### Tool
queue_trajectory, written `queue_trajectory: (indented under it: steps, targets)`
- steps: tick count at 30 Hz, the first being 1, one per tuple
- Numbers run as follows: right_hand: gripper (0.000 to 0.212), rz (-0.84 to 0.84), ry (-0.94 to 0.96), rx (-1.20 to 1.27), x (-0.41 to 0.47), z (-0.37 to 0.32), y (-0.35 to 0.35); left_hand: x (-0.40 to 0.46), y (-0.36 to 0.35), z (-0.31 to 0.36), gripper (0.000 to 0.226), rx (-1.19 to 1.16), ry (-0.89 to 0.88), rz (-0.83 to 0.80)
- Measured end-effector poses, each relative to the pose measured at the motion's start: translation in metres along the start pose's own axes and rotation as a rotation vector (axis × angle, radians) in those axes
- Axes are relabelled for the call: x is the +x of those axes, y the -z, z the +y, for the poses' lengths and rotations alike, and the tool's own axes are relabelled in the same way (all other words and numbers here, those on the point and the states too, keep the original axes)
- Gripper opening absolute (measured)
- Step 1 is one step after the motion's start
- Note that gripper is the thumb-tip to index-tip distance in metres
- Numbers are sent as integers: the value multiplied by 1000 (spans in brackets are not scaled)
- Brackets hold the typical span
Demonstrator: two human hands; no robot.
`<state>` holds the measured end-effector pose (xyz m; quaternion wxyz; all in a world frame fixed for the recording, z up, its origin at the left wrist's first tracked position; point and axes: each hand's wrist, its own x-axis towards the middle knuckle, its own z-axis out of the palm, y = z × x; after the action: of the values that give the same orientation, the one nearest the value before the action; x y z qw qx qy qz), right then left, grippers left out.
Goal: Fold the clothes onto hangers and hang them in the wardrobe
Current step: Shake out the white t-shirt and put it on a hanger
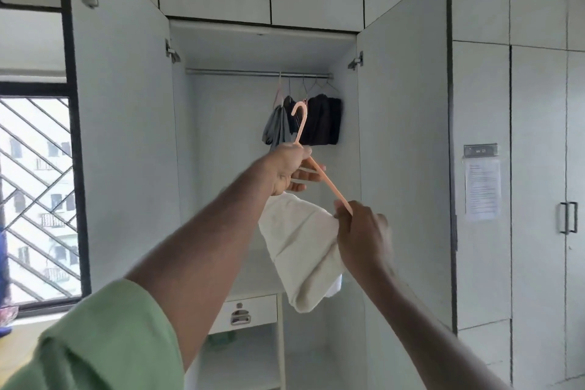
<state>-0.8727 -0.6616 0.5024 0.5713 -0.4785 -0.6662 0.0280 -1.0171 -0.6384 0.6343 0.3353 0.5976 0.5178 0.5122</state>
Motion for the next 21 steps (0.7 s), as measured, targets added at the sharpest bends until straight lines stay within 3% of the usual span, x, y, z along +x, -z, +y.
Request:
queue_trajectory:
  steps: [2, 4, 6, 7, 11, 13, 17, 21]
  targets:
    - [43, 18, 17, -3, 25, -9, -30, 30, 30, -11, 24, 65, -48, 74]
    - [43, 23, 20, -19, 49, -18, -53, 59, 61, -32, 26, 183, -63, 269]
    - [44, 34, 13, -29, 73, -26, -78, 86, 95, -60, 43, 383, -42, 488]
    - [45, 43, 6, -31, 85, -30, -90, 96, 109, -75, 55, 417, 2, 523]
    - [49, 75, 29, -35, 127, -46, -135, 130, 140, -122, 70, 153, 265, 262]
    - [47, 81, 44, -48, 143, -53, -151, 149, 148, -132, 71, 13, 276, 185]
    - [43, 94, 96, -11, 174, -60, -187, 202, 161, -137, 68, -271, 238, 230]
    - [45, 113, 129, 88, 210, -50, -228, 267, 174, -156, 71, -384, 164, 294]
